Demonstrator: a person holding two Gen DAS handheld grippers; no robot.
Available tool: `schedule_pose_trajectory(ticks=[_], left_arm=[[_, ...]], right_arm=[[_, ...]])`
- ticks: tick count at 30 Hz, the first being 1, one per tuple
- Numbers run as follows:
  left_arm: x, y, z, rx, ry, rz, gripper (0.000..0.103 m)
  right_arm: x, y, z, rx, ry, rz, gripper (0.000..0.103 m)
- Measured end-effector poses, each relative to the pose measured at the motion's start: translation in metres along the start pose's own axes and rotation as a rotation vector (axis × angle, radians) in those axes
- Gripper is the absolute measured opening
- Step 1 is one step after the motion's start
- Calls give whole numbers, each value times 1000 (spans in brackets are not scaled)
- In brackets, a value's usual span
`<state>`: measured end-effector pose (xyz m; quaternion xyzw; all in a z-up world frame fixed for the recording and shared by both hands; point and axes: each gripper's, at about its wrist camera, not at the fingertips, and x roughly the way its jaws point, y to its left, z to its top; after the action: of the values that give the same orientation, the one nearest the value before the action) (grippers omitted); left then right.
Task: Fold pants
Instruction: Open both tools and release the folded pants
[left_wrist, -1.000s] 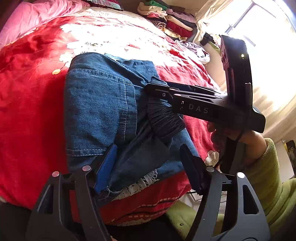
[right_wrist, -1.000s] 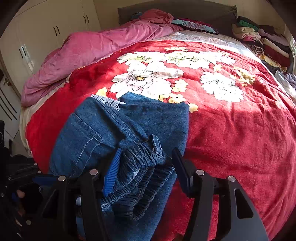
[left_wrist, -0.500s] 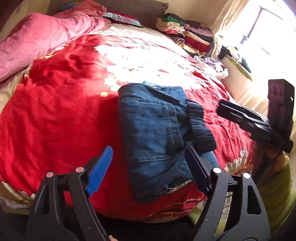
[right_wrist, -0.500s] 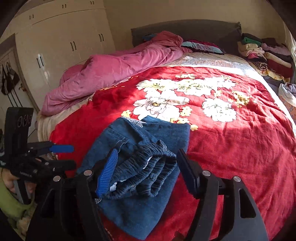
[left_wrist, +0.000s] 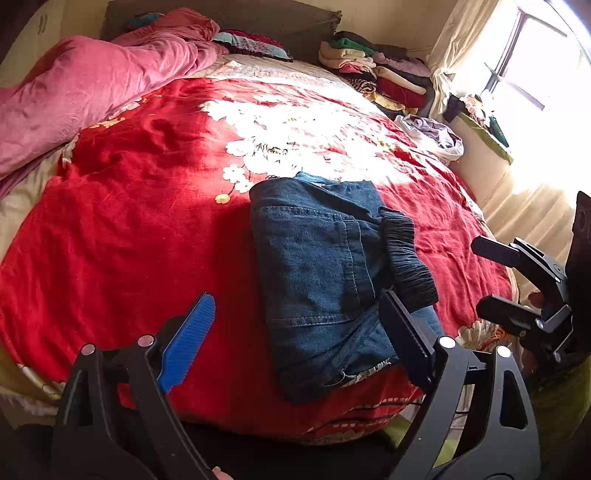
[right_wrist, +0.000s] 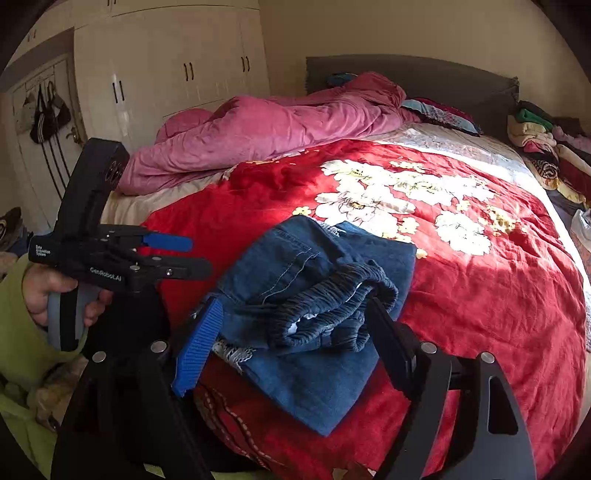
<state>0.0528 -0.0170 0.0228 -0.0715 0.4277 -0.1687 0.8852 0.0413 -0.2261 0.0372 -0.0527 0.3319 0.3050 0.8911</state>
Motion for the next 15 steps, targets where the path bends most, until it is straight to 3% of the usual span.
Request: schedule_pose_trajectory(ticks=[15], left_arm=[[10, 17, 3, -25, 6, 59, 86]], right_arm=[[13, 37, -18, -135, 55, 82, 78]])
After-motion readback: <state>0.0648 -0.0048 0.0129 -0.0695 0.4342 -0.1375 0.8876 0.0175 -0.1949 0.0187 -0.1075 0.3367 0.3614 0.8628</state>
